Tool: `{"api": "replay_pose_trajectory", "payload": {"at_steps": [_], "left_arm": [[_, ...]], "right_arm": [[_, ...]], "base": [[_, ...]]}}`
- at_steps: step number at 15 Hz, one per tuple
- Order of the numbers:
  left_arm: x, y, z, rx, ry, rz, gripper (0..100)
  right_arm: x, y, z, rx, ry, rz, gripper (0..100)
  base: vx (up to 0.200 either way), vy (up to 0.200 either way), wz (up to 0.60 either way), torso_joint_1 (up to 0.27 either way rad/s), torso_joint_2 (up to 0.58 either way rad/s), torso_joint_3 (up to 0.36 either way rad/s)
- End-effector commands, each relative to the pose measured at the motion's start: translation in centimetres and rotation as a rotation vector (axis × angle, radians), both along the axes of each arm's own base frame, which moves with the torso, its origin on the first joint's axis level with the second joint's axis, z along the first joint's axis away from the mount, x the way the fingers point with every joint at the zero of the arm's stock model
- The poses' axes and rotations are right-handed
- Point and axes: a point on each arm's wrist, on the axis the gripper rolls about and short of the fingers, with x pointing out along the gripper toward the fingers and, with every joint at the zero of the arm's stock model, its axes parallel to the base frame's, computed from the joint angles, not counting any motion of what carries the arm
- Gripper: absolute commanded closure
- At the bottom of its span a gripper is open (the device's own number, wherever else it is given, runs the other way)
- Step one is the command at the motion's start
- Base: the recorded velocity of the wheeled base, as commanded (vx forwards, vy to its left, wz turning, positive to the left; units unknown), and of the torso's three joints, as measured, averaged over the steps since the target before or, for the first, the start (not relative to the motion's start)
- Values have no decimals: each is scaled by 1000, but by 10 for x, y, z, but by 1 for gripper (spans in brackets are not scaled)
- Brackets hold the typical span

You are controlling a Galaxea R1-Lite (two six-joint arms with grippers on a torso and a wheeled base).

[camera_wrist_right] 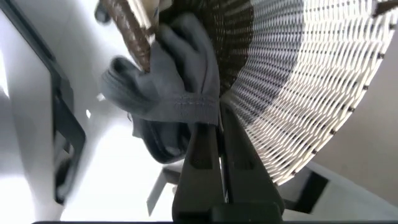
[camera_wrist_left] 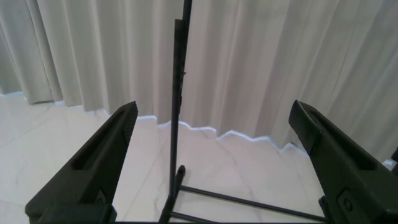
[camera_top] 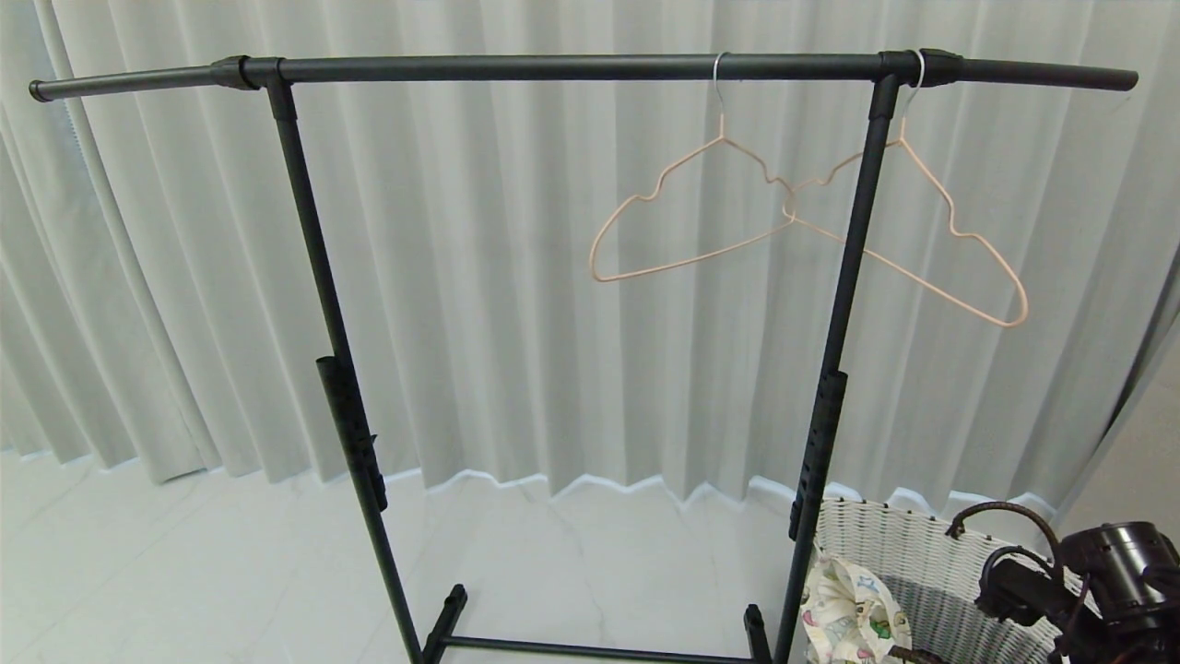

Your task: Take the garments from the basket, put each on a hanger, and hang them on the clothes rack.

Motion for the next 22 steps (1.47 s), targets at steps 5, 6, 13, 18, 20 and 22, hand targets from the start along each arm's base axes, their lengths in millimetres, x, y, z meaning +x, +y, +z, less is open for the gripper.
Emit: {"api": "replay_pose_trajectory", "payload": {"at_steps": [5, 6, 13, 18, 20, 22], "left_arm": [[0, 0, 0, 2, 0, 0, 0], [0, 0, 0, 2, 0, 1, 0], [0, 0, 0, 1, 0, 1, 0], [0, 0, 0, -1, 0, 1, 0], [0, 0, 0, -2, 0, 1, 0], [0, 0, 0, -5, 0, 1, 0]], "right_arm": [[-39, -3, 69, 115, -353, -134, 100], [-47, -4, 88, 124, -387, -142, 100], [-105, -5, 202, 205, -611, -143, 100], [-136, -2, 255, 269, -724, -17, 100], [-140, -1, 261, 289, -727, 32, 100], [-141, 2, 265, 321, -728, 112, 100]], "base": [[0, 0, 0, 0, 0, 0], [0, 0, 0, 0, 0, 0], [0, 0, 0, 0, 0, 0], [-40, 0, 0, 0, 0, 0], [-200, 0, 0, 2, 2, 2], [-200, 0, 0, 2, 0, 5]]}}
